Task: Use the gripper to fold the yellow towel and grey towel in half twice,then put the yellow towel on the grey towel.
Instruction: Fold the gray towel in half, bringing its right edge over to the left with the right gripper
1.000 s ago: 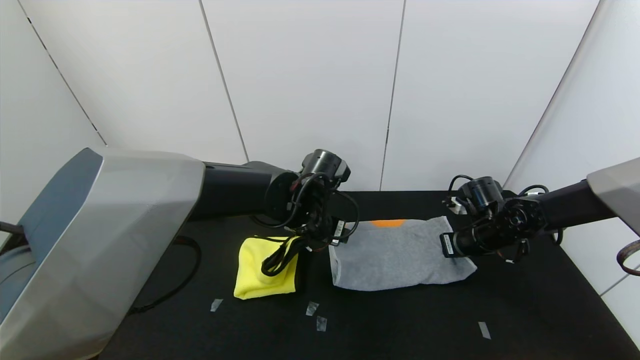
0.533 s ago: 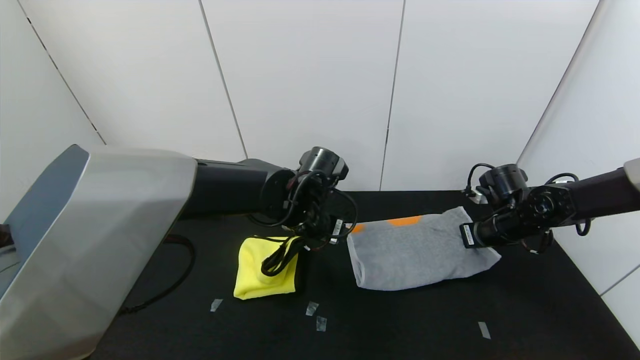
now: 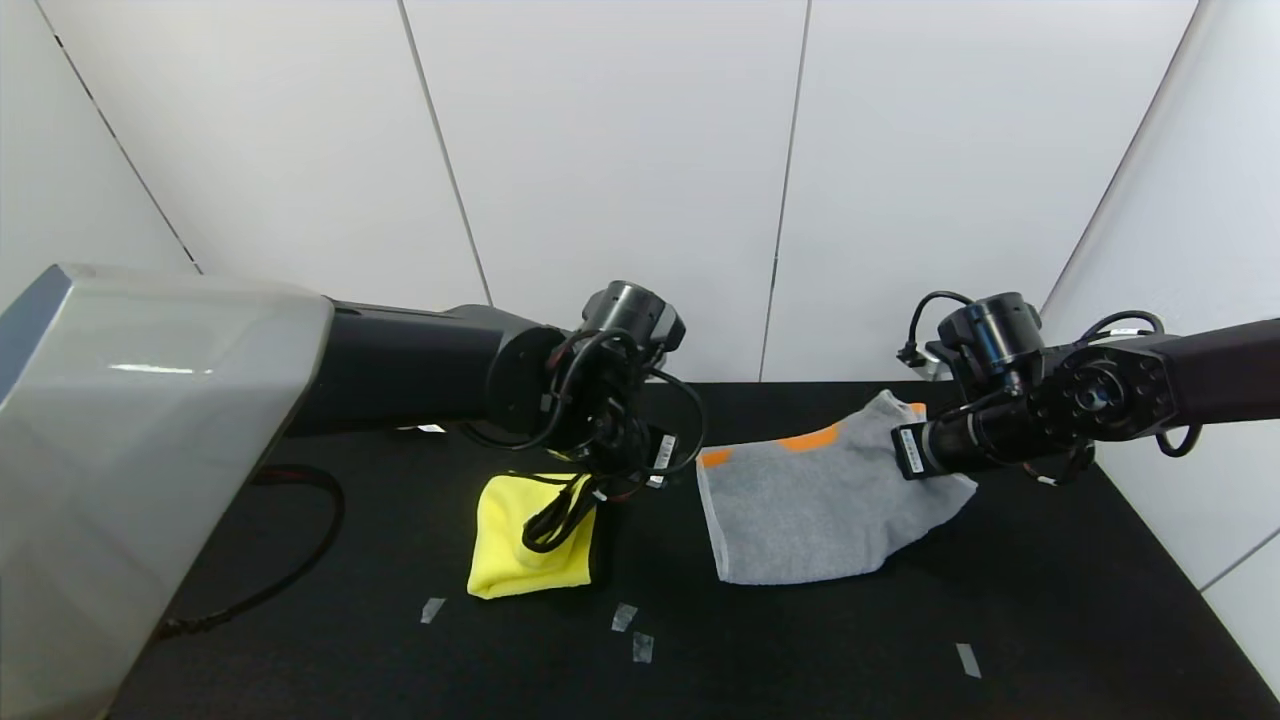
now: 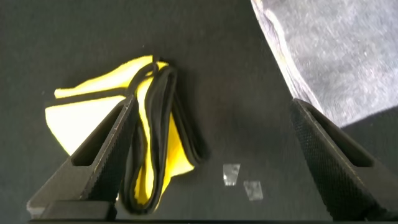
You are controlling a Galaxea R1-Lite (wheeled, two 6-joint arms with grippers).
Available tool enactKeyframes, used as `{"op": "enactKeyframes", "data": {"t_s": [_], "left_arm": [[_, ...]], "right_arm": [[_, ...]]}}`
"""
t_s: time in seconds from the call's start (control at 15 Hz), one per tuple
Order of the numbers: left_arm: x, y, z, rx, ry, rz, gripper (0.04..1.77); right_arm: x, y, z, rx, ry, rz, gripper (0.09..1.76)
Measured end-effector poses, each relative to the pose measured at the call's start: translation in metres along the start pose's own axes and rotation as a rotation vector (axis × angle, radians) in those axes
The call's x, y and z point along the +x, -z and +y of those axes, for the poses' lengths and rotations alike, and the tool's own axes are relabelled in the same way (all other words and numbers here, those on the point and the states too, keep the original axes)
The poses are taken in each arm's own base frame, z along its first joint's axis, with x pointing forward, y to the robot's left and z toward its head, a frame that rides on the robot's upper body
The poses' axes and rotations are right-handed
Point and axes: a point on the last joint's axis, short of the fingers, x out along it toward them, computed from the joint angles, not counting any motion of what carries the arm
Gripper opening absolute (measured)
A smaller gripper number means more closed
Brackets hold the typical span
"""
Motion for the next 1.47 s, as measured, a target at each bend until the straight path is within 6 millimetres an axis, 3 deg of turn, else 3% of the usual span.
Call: {"op": "enactKeyframes", "data": {"t_s": [0.4, 0.8, 1.13, 1.47], "left_arm": [[-0.016, 0.011, 0.007, 0.006, -0.005, 0.023, 1.72], [-0.023, 0.02, 0.011, 0.006, -0.009, 0.042, 1.72], [-0.025, 0.023, 0.014, 0.004, -0.009, 0.05, 1.72], [-0.025, 0.023, 0.013, 0.004, -0.002, 0.051, 1.72]], "right_arm": [[0.0, -0.002, 0.062, -0.016, -0.106, -0.02, 0.16], [0.026, 0.011, 0.108, -0.045, -0.164, 0.009, 0.16], [0.042, 0.018, 0.119, -0.037, -0.186, 0.022, 0.86], [0.018, 0.012, 0.123, 0.056, -0.374, 0.051, 1.26]]}}
